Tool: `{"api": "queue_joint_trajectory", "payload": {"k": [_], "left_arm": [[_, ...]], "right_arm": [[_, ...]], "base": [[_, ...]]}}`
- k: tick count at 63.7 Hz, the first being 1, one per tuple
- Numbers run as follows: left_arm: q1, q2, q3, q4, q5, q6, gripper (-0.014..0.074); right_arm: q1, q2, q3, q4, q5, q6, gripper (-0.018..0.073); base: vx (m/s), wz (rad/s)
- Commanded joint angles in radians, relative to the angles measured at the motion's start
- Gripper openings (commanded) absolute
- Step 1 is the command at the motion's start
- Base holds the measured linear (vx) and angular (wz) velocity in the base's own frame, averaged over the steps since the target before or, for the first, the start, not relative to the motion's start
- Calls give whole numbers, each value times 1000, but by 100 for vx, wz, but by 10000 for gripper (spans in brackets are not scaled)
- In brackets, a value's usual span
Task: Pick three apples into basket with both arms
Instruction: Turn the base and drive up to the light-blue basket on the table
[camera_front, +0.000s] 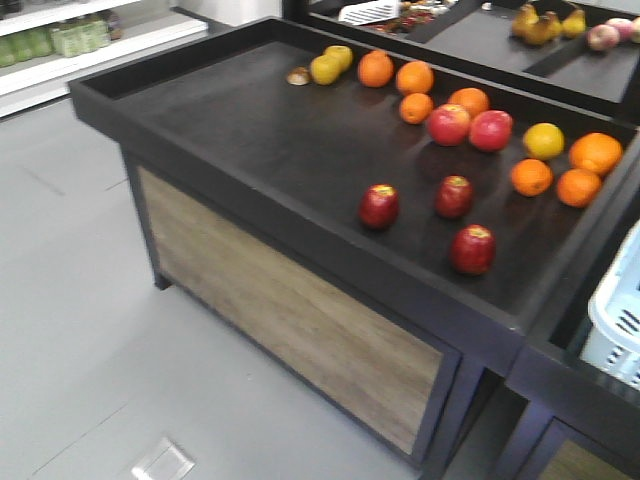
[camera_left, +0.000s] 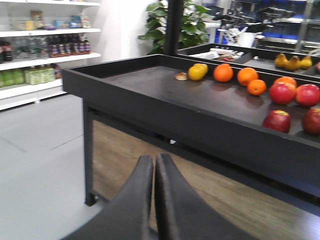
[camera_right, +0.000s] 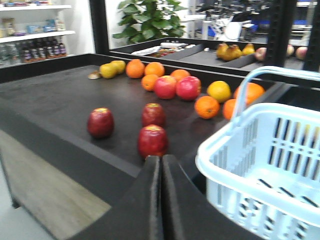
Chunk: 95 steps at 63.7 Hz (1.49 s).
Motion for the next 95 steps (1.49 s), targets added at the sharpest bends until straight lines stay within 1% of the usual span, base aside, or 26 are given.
{"api": "queue_joint_trajectory", "payload": {"k": [1,63,95], "left_arm": [[-6,-16,5,-6,-79,-2,-6],[-6,-16,5,-6,-79,-2,-6],[-6,-16,5,-6,-79,-2,-6]], "right_arm": [[-5,-14,12,0,-78,-2,-8],[-5,-14,12,0,-78,-2,-8],[-5,-14,12,0,-78,0,-8]], "base": [[11,-43],[11,-44],[10,-28]]}}
